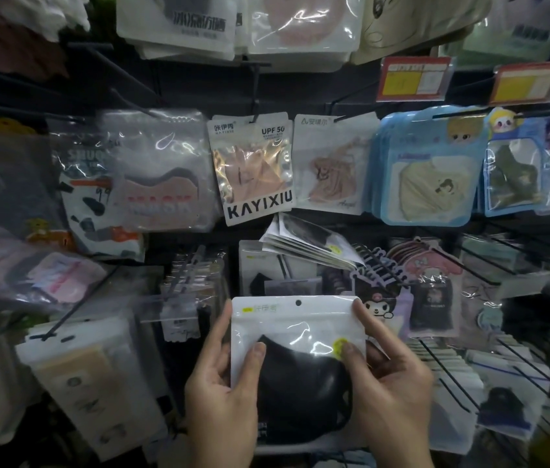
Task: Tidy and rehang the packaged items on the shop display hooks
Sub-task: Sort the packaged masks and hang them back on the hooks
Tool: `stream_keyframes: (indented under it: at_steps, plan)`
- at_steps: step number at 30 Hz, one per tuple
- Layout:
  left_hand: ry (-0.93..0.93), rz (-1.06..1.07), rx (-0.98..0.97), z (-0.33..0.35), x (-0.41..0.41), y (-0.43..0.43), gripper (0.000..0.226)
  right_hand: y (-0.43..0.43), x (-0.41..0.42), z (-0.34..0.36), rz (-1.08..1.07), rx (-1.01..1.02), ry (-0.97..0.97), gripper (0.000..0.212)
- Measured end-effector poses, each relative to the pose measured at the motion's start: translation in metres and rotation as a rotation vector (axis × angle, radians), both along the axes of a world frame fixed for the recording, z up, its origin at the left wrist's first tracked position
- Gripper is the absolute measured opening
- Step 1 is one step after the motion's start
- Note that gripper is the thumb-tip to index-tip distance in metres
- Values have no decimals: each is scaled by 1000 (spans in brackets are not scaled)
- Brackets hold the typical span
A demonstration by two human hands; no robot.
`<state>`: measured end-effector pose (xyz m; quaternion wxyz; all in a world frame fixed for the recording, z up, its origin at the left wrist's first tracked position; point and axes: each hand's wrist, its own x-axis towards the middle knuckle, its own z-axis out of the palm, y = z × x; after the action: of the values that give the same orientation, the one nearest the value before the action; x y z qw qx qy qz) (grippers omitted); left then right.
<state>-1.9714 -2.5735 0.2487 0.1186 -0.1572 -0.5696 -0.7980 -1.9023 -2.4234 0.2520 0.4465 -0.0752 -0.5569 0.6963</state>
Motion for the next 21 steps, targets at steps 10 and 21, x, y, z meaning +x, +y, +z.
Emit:
stream_keyframes:
  at_steps: [10,21]
  plan:
    - [84,118,-55,-22,-13,11,68,14,-25,-28,-68,124,-83,66]
    - [261,192,-254,-52,-42,18,53,26,-42,-44,-243,439,-86,57]
